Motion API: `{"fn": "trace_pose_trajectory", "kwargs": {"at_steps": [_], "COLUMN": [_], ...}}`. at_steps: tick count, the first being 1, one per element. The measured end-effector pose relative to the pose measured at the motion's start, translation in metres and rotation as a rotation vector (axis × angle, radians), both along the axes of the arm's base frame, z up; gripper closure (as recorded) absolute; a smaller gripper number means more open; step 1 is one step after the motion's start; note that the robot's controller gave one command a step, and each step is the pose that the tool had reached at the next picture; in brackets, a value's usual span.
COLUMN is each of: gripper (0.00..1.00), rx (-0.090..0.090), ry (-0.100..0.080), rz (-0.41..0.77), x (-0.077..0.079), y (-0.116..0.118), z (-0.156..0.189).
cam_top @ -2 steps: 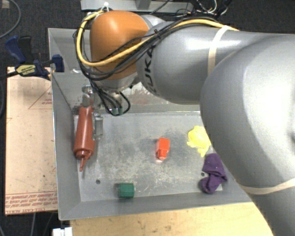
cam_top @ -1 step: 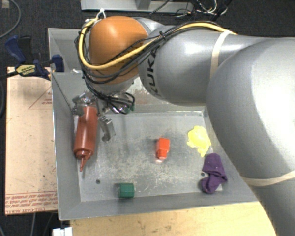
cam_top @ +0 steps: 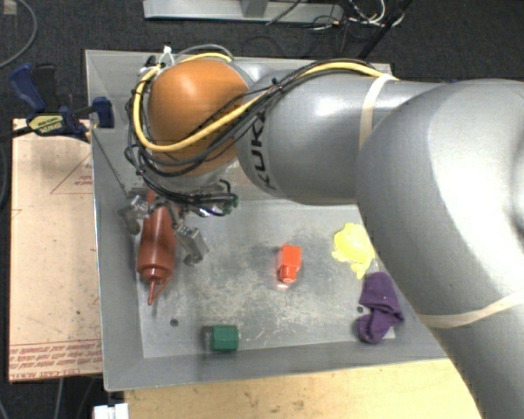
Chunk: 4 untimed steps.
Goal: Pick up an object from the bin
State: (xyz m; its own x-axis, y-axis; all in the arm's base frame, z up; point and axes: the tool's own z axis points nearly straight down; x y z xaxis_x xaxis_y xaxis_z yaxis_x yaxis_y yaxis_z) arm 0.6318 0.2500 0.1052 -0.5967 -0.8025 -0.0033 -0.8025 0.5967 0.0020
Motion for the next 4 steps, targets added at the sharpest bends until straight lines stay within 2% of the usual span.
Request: {"fn": "trace_pose_trajectory", "kwargs": {"at_steps": [1,2,4], "gripper": [0.0,1.0,1.0], "rx": [-0.003,0.003,0.004], "ry": [-0.009,-0.003,-0.001], "rz": [0.226,0.498,0.497], "x": [0.014,-0.001,-0.001], "y": [0.001,0.0,0.0], "z": [-0.025,-0.035,-0.033]}}
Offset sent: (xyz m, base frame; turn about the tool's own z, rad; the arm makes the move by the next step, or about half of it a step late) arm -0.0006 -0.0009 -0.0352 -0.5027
